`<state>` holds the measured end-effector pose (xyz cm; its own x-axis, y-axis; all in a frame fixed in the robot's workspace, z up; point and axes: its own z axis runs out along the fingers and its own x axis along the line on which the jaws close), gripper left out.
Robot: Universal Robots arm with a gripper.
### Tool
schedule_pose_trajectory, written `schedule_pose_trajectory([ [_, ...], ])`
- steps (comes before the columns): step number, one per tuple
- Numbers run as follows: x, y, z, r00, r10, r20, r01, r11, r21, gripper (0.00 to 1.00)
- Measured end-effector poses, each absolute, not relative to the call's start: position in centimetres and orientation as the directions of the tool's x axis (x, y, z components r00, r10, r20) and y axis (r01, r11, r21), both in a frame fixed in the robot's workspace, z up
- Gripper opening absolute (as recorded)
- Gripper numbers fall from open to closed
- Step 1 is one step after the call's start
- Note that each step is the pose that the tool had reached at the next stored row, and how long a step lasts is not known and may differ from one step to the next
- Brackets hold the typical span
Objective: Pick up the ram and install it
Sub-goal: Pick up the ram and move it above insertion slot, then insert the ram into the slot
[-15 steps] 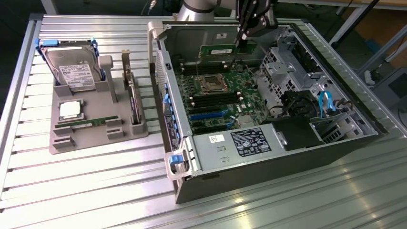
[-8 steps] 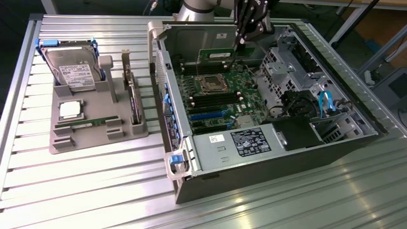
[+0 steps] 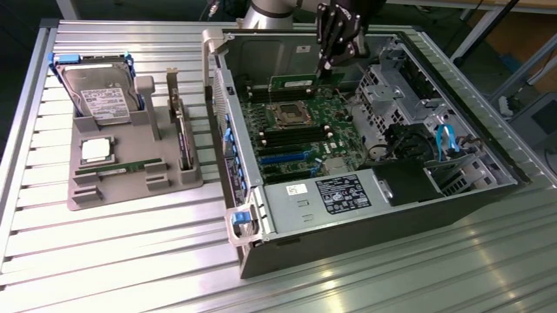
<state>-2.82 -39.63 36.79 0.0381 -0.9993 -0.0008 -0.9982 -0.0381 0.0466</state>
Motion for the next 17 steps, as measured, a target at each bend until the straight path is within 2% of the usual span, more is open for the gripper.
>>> schedule_pose_trajectory([
  [17, -2.82, -39.63, 35.99, 0.038, -0.999, -0.002, -0.998, -0.038, 0.047, 0.12],
])
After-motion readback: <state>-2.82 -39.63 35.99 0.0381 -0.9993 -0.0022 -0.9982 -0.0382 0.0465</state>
